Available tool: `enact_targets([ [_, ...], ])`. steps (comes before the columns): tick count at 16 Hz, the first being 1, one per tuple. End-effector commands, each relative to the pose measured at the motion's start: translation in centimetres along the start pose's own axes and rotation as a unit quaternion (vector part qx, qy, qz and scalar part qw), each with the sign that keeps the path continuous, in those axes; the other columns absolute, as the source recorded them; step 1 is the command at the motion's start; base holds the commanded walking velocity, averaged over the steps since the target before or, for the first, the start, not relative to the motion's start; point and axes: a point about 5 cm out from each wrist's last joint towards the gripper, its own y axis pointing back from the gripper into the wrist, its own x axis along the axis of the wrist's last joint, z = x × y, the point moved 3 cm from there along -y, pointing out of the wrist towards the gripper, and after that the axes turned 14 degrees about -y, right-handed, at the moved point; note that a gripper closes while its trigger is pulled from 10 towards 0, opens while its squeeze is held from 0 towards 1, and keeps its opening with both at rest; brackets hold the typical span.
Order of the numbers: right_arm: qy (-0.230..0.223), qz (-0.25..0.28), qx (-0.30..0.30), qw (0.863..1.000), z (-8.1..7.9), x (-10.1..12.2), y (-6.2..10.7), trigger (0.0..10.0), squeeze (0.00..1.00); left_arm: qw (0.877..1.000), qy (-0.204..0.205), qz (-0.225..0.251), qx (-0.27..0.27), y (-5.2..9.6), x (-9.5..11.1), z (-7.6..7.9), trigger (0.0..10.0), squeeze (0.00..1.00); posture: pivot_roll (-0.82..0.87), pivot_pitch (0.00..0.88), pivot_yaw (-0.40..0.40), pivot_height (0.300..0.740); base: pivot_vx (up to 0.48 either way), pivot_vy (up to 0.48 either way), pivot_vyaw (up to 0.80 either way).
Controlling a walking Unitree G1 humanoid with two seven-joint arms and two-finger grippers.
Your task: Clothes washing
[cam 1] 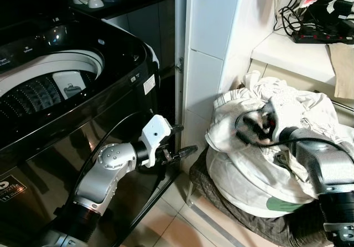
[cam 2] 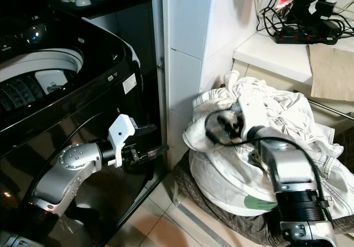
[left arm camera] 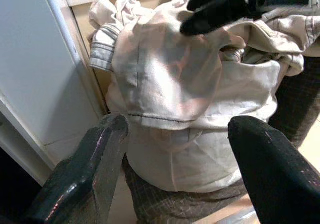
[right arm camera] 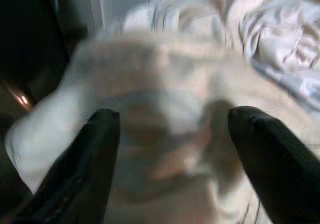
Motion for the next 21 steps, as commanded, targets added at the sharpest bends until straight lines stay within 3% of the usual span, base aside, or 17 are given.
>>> enact_targets([
  [1, 0.018, -0.029, -0.026, 0.999, 0.7, -1.0, 0.0, 10.0, 1.0, 1.0, -0.007, 0.001, -0.007, 0.1, 0.3, 0.1, 10.0, 0.0, -0.06, 0.0, 0.026, 0.74, 0.0, 0.0, 0.0],
  [2, 0.023, -0.034, -0.037, 0.998, 1.0, -1.2, 0.0, 10.0, 0.87, 1.0, -0.006, 0.001, -0.011, 0.1, 0.4, 0.2, 10.0, 0.0, -0.06, 0.0, 0.025, 0.74, 0.0, 0.0, 0.0],
  [3, 0.03, -0.06, -0.057, 0.996, 1.5, -2.2, -0.1, 10.0, 0.0, 1.0, -0.005, 0.001, -0.022, 0.1, 0.4, 0.5, 10.0, 0.0, -0.06, 0.0, 0.025, 0.74, 0.0, 0.0, 0.0],
  [5, 0.011, -0.085, -0.086, 0.993, 2.4, -3.2, 0.0, 10.0, 0.0, 0.999, -0.003, 0.002, -0.033, 0.3, 0.4, 0.8, 10.0, 0.0, -0.05, 0.0, 0.026, 0.74, 0.0, 0.0, 0.0],
  [6, 0.01, -0.088, -0.09, 0.992, 2.6, -3.4, 0.0, 4.2, 0.0, 0.999, -0.003, 0.003, -0.035, 0.3, 0.4, 0.8, 10.0, 0.0, -0.05, 0.0, 0.026, 0.74, 0.0, 0.0, 0.0],
  [7, 0.01, -0.088, -0.091, 0.992, 2.6, -3.4, 0.0, 0.0, 0.0, 0.999, -0.002, 0.004, -0.035, 0.3, 0.4, 0.8, 10.0, 0.0, -0.05, 0.0, 0.026, 0.74, 0.0, 0.0, 0.0],
  [21, -0.022, -0.069, -0.074, 0.995, 2.2, -2.8, 0.1, 0.0, 0.0, 1.0, -0.007, -0.018, -0.022, 0.5, -0.3, 0.1, 10.0, 0.0, -0.06, 0.0, 0.031, 0.74, 0.0, 0.0, 0.0],
])
